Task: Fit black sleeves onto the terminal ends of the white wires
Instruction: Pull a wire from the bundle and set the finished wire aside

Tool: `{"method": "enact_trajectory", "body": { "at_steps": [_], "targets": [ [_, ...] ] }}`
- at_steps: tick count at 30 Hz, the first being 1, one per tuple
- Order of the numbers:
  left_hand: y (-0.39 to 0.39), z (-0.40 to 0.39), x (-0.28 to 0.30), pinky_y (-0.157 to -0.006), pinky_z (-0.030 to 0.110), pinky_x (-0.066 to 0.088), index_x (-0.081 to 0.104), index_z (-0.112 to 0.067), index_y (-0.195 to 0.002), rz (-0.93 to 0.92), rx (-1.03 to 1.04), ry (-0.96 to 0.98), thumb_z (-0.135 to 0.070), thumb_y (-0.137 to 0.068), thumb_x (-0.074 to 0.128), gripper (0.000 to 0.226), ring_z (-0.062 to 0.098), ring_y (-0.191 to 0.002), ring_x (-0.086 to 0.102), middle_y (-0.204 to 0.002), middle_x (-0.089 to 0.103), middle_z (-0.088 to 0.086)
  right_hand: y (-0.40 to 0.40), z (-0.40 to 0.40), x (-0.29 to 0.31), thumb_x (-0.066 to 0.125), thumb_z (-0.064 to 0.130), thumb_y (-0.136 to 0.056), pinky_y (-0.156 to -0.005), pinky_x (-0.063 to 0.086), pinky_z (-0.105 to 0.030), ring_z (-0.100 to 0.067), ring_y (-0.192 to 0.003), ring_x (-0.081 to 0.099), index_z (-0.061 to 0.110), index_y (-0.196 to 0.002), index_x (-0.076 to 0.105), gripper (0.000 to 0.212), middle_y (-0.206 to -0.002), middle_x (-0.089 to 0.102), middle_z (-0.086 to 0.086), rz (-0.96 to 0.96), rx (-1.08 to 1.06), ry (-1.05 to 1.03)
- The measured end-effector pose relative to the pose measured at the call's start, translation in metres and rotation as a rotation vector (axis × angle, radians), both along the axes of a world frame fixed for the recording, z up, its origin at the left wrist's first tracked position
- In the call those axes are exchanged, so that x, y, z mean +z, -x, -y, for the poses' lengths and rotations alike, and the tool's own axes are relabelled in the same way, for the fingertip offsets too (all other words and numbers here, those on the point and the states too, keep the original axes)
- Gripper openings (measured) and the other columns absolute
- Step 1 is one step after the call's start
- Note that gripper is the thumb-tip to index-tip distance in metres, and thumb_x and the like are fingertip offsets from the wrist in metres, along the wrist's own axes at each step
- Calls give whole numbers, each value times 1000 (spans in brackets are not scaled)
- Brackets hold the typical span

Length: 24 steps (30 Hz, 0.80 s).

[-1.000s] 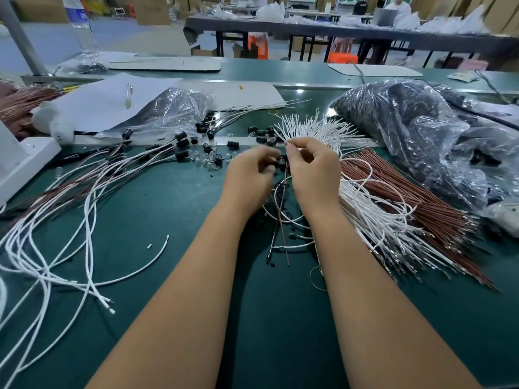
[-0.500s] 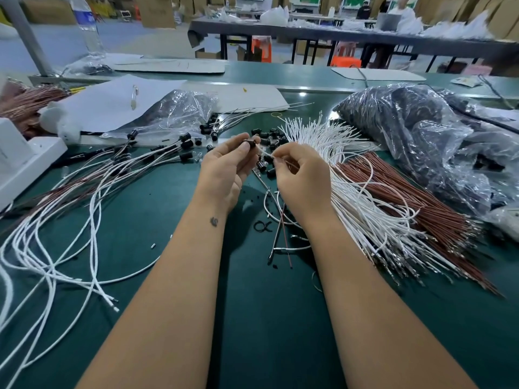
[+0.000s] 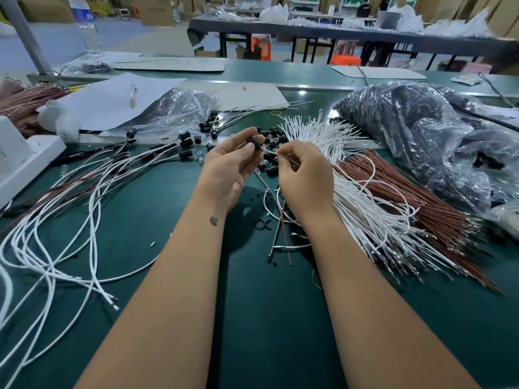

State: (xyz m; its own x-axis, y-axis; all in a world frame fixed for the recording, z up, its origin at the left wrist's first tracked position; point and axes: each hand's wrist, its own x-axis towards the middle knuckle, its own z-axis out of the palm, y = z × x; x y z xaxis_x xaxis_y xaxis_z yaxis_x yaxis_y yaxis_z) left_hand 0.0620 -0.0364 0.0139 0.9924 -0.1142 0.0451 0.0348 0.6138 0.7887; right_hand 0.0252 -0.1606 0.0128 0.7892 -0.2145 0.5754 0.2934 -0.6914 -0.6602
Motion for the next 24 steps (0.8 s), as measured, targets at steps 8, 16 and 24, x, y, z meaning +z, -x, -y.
{"method": "enact_trajectory", "body": {
  "at_steps": [8,16,24],
  "targets": [
    [3,4,1,-78,20,55,66,-6,-93,16,17,-77,3,-92,53,16,14,-84,65,-87,70,5,-1,1,-1,59,13,-91,-60,43,-20,-9,-75,55,16,-92,67,9,-86,63,6,14,-69,11],
    [-1,3,-2,-77,19,55,66,-3,-99,28,23,-22,12,-89,51,23,14,-84,65,-90,67,8,0,-2,0,59,15,-91,-67,49,-27,-11,-80,59,18,-93,67,9,-90,64,6,-31,-16,26],
    [-3,2,-4,-77,20,55,63,-9,-108,38,29,-86,11,-90,51,29,13,-85,66,-90,71,4,-2,-2,0,63,12,-91,-71,47,-28,-16,-82,58,10,-92,68,6,-94,63,-1,11,-14,59]
  ]
}}
